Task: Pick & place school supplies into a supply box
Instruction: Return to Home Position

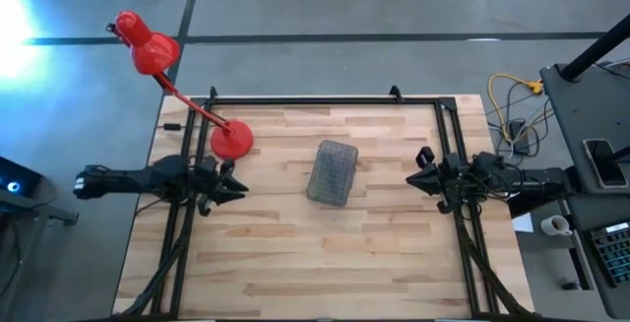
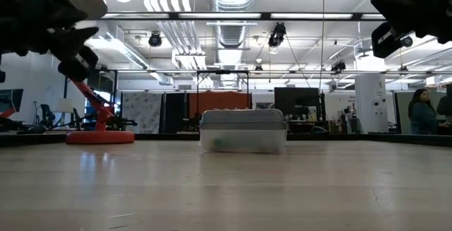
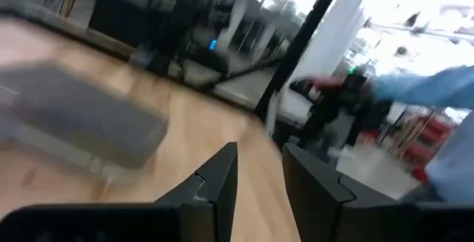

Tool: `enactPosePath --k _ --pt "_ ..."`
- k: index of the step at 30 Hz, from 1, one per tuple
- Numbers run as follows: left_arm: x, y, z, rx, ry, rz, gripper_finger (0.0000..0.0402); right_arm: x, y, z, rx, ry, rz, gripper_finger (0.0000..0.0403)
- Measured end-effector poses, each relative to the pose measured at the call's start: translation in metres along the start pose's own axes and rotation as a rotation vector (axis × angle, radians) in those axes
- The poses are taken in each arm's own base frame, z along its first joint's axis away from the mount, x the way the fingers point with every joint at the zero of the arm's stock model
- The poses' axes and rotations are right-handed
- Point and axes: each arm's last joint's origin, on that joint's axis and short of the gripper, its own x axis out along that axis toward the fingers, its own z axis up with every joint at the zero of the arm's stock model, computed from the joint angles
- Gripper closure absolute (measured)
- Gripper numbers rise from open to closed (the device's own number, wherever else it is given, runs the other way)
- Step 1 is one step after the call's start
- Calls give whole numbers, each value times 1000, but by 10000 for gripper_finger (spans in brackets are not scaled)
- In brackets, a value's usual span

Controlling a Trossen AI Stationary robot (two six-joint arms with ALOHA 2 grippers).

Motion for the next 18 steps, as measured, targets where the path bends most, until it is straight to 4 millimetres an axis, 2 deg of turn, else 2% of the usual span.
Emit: enactPosePath --k 8,18 --pt "-4 4 11 28 -115 51 309 0 -3 1 -8 -13 -33 385" --pt "1 11 6 5 -52 115 309 0 -3 1 -8 -8 -33 385"
